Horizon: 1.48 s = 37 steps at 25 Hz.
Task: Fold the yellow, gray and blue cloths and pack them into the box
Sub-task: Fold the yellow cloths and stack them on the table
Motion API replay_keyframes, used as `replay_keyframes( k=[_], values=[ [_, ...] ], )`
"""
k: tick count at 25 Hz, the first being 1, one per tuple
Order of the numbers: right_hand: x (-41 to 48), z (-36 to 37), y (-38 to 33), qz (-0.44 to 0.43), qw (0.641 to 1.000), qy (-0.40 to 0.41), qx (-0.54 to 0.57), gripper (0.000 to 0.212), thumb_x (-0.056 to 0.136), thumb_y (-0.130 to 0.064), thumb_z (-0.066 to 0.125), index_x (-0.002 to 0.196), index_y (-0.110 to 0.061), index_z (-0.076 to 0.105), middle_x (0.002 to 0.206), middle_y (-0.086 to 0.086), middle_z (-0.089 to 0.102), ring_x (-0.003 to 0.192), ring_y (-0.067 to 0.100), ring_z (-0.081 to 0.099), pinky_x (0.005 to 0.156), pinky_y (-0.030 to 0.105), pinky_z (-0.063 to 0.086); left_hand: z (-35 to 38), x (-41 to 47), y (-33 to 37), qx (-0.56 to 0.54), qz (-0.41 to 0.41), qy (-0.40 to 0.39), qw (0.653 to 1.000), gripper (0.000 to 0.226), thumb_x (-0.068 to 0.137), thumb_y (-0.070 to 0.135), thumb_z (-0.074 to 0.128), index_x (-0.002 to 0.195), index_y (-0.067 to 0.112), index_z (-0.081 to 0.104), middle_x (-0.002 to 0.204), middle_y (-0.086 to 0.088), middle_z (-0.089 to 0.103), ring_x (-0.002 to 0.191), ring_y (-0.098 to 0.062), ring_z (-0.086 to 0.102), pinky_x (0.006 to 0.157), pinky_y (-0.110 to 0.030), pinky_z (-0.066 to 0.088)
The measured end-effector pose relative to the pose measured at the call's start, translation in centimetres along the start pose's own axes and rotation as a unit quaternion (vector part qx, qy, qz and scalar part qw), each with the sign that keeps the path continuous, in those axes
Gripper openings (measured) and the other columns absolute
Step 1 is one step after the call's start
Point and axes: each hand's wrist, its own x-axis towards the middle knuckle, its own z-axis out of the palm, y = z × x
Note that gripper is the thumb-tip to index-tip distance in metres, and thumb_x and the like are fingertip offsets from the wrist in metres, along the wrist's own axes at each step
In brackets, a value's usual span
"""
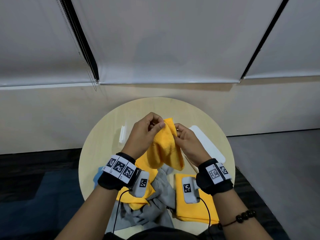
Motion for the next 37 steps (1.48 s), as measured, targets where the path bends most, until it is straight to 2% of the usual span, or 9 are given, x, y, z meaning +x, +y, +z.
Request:
replay_keyframes(
  k=[3,11,15,18,23,27,29,33,37],
  values=[
    [-0.2,0.4,-1.0,-0.022,0.998,-0.006,-0.051,0.023,0.103,-0.011,0.056,0.123,-0.005,0.065,0.113,0.02,0.073,0.106,0.041,0.069,0.095,0.053,0.055,0.5,0.2,-0.1,0.031,0.035,0.021,0.999,0.006,0.096,0.023,0.066,0.092,0.026,0.063,0.087,0.012,0.063,0.078,-0.003,0.056,0.07,-0.01,0.042],
    [0.0,0.3,-1.2,-0.041,0.981,-0.025,-0.186,0.034,0.099,0.005,0.046,0.117,-0.011,0.07,0.105,0.011,0.074,0.099,0.035,0.069,0.092,0.055,0.054,1.6,0.4,-1.4,0.118,0.052,0.061,0.99,0.018,0.103,0.027,0.054,0.112,0.021,0.068,0.098,0.005,0.053,0.091,-0.003,0.055,0.077,-0.008,0.04],
    [-0.1,0.0,-1.6,-0.042,0.974,-0.033,-0.219,0.044,0.094,0.007,0.044,0.117,-0.017,0.072,0.104,0.0,0.075,0.094,0.02,0.069,0.086,0.039,0.055,2.2,0.3,-1.9,0.17,0.019,0.068,0.983,0.019,0.104,0.028,0.05,0.103,0.016,0.065,0.103,0.004,0.048,0.1,-0.014,0.05,0.088,-0.03,0.044],
    [-0.2,0.1,-1.7,-0.034,0.981,-0.029,-0.189,0.044,0.096,0.007,0.043,0.12,-0.016,0.071,0.108,0.002,0.075,0.098,0.028,0.07,0.091,0.045,0.055,2.3,0.3,-1.8,0.176,0.033,0.072,0.981,0.021,0.106,0.031,0.043,0.103,0.019,0.059,0.107,0.008,0.056,0.104,-0.012,0.047,0.093,-0.036,0.038],
    [-0.2,-0.1,-1.7,-0.032,0.976,-0.034,-0.211,0.041,0.095,0.005,0.045,0.115,-0.017,0.072,0.106,0.003,0.075,0.098,0.029,0.069,0.093,0.052,0.053,2.3,0.2,-1.3,0.137,0.026,0.068,0.988,0.01,0.104,0.028,0.048,0.1,0.02,0.053,0.093,0.005,0.06,0.094,-0.021,0.057,0.088,-0.05,0.048],
    [-0.4,-0.8,-0.7,0.019,0.988,-0.05,-0.143,0.021,0.102,-0.024,0.056,0.116,-0.021,0.071,0.111,0.008,0.073,0.106,0.031,0.067,0.102,0.052,0.05,1.7,-0.1,-0.8,0.103,0.058,0.147,0.982,0.012,0.105,0.024,0.048,0.099,0.015,0.051,0.084,0.0,0.06,0.078,-0.016,0.057,0.068,-0.038,0.047],
    [-0.7,-1.4,-0.1,0.062,0.982,-0.085,-0.154,0.026,0.095,-0.039,0.068,0.115,-0.023,0.069,0.11,0.005,0.073,0.103,0.024,0.069,0.099,0.046,0.054,0.9,0.1,-0.5,0.077,0.058,0.203,0.974,0.012,0.106,0.026,0.046,0.099,0.017,0.049,0.081,0.004,0.058,0.072,-0.014,0.054,0.062,-0.034,0.044],
    [-0.6,-1.0,1.6,0.004,0.963,-0.034,-0.266,0.009,0.093,-0.02,0.071,0.096,-0.013,0.066,0.087,0.001,0.069,0.077,0.012,0.063,0.075,0.036,0.05,-0.6,0.8,-0.3,0.036,0.046,0.29,0.955,0.01,0.107,0.027,0.042,0.1,0.022,0.045,0.08,0.018,0.052,0.071,0.0,0.051,0.062,-0.018,0.04],
    [0.1,-1.1,0.2,-0.054,0.991,0.087,-0.085,0.007,0.103,-0.022,0.055,0.099,-0.016,0.054,0.088,0.001,0.058,0.086,0.016,0.056,0.08,0.041,0.044,-1.8,1.0,-1.5,-0.01,0.022,0.365,0.931,0.009,0.108,0.022,0.039,0.102,0.018,0.043,0.079,0.025,0.05,0.068,0.008,0.048,0.061,-0.009,0.038]
  ],
)
